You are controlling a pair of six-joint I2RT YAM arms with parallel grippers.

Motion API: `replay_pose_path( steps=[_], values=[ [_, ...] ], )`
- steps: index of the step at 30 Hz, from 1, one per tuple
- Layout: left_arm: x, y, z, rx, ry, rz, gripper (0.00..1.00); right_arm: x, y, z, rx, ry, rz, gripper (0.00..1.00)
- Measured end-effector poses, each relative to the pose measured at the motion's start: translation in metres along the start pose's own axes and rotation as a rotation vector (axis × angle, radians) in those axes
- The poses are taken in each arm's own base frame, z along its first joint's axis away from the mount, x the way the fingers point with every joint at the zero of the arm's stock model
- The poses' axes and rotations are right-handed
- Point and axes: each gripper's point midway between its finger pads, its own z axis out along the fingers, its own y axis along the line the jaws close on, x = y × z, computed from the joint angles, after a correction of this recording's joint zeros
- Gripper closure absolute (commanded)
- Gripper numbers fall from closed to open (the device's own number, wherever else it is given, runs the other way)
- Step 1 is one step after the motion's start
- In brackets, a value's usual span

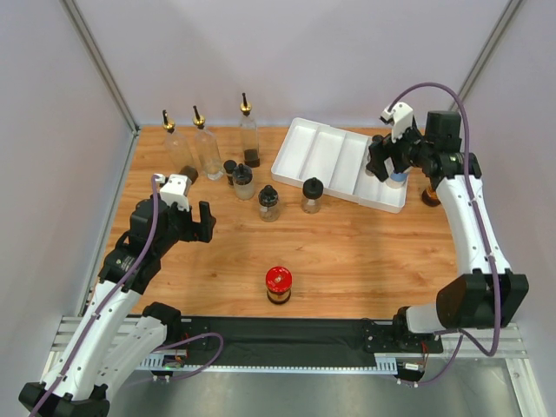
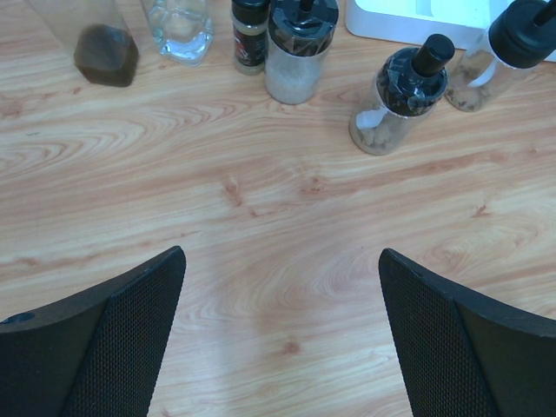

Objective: Organize the condiment bottles
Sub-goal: Place the bottle in the storage box, then pick up the bottle from the center of the board.

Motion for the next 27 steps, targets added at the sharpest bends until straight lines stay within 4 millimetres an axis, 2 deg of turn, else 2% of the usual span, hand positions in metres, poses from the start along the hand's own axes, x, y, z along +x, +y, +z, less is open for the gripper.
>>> replay_pose_path(
  steps=[6, 11, 17, 27],
  values=[
    [0.0, 0.0, 0.0, 0.002, 0.0, 0.0, 0.0, 0.028, 0.032, -0.026, -0.012, 0.01, 0.021, 0.02],
    [0.0, -0.002, 0.0, 0.014, 0.002, 0.0, 0.0, 0.057, 0.043, -0.037, 0.033, 0.055, 0.049, 0.01],
    [0.0, -0.003, 0.0, 0.019, 0.002, 0.0, 0.0, 0.092, 0.033, -0.039, 0.133, 0.139, 0.152, 0.01],
    [0.002, -0.003, 0.001, 0.019, 0.01, 0.0, 0.0, 0.14, -0.008, -0.061, 0.285, 0.194, 0.323, 0.02]
  ],
)
